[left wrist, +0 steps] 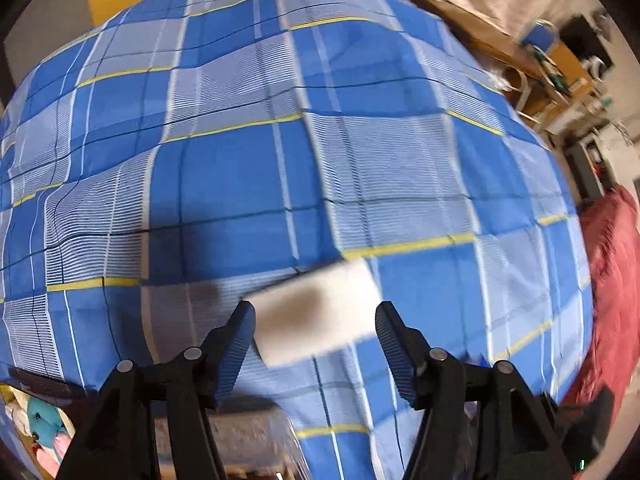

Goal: Organize soft objects

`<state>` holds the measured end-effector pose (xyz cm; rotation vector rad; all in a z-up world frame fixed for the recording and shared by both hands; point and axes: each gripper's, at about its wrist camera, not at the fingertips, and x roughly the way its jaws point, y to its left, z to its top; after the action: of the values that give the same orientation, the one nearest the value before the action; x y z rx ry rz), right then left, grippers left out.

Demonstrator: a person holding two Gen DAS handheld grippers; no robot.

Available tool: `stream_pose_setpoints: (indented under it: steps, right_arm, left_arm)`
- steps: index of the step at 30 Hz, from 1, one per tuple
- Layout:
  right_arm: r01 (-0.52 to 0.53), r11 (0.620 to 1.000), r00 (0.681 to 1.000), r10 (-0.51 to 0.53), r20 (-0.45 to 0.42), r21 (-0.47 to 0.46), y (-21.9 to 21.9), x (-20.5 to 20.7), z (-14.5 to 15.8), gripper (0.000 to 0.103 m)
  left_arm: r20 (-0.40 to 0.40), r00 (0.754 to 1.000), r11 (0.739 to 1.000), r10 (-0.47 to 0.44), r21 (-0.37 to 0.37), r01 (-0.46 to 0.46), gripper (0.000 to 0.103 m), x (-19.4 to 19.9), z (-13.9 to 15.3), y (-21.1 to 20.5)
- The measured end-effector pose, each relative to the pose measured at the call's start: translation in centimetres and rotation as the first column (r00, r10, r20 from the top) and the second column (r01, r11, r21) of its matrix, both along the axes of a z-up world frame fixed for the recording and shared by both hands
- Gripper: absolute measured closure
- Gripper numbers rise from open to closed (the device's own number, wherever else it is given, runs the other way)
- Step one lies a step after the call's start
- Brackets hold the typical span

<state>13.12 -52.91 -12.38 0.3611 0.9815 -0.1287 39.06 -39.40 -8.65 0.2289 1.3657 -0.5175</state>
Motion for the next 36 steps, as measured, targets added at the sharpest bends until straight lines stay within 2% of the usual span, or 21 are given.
stream_pose_setpoints:
  steps: [4, 9, 10, 13, 14, 16, 18, 20, 23, 25, 27, 31, 33, 36]
  right_arm:
    - [-0.013, 1.000, 0.999, 0.013, 0.034, 0.003, 0.3, 0.1, 0.9, 0.045]
    - [-0.009, 1.000, 0.998, 0.008, 0.063, 0.016, 0.3, -0.1, 1.6, 0.046]
    - [-0.007, 1.000, 0.998, 0.005, 0.065, 0.023, 0.2, -0.1, 1.7, 0.046]
    - [0.011, 0.999, 0.997, -0.013, 0.070, 0.035, -0.2, -0.2, 1.9, 0.046]
    - [0.018, 0.999, 0.997, -0.020, 0.070, 0.033, -0.3, -0.3, 2.0, 0.046]
    - [0.036, 0.999, 0.997, -0.038, 0.064, 0.029, -0.5, -0.4, 1.9, 0.046]
    - [0.052, 0.998, 0.997, -0.053, 0.053, 0.034, -0.8, -0.5, 1.8, 0.046]
    - [0.062, 0.998, 0.997, -0.063, 0.044, 0.028, -0.9, -0.6, 1.6, 0.046]
    - [0.062, 0.998, 0.998, -0.062, 0.025, 0.021, -1.0, -0.6, 1.4, 0.046]
    - [0.069, 0.997, 0.998, -0.069, 0.005, 0.023, -1.2, -0.6, 1.1, 0.046]
    - [0.066, 0.997, 0.998, -0.065, -0.011, 0.031, -1.5, -0.4, 0.7, 0.046]
    - [0.056, 0.998, 0.998, -0.056, -0.016, 0.028, -1.4, -0.1, 0.4, 0.044]
    - [0.044, 0.999, 0.999, -0.044, -0.008, 0.022, -1.1, 0.1, 0.5, 0.042]
    - [0.032, 0.999, 0.999, -0.032, -0.010, -0.004, -0.5, 0.5, 0.2, 0.041]
  left_arm:
    - [-0.116, 0.989, 0.996, 0.093, 0.014, -0.092, 0.031, 2.2, -2.6, 0.3]
    - [-0.173, 0.969, 0.984, 0.175, 0.075, -0.164, 0.031, 3.0, -5.5, 0.6]
    - [-0.193, 0.964, 0.982, 0.184, 0.066, -0.175, 0.031, 2.8, -5.8, 0.7]
    - [-0.327, 0.925, 0.977, 0.193, -0.028, -0.213, 0.031, 1.3, -6.0, 0.7]
    - [-0.370, 0.914, 0.977, 0.167, -0.064, -0.204, 0.031, 0.2, -5.8, 0.4]
    - [-0.407, 0.909, 0.984, 0.090, -0.105, -0.144, 0.032, -2.0, -5.2, -0.5]
    - [-0.318, 0.948, 0.998, 0.019, -0.057, -0.039, 0.031, -3.5, -4.0, -1.6]
    - [-0.202, 0.979, 0.999, -0.037, 0.013, 0.040, 0.031, -4.5, -2.9, -2.6]
    - [-0.028, 0.996, 0.990, -0.090, 0.107, 0.092, 0.031, -4.9, -1.8, -3.8]
    - [0.051, 0.989, 0.977, -0.141, 0.166, 0.131, 0.030, -5.1, -1.6, -4.7]
    - [0.108, 0.971, 0.955, -0.214, 0.234, 0.184, 0.028, -5.3, -1.9, -5.8]
    - [0.156, 0.925, 0.904, -0.346, 0.320, 0.284, 0.026, -6.0, -3.3, -7.1]
    - [0.188, 0.901, 0.880, -0.391, 0.365, 0.305, 0.026, -6.3, -4.0, -7.6]
    - [0.168, 0.898, 0.872, -0.406, 0.367, 0.325, 0.026, -6.7, -5.1, -8.4]
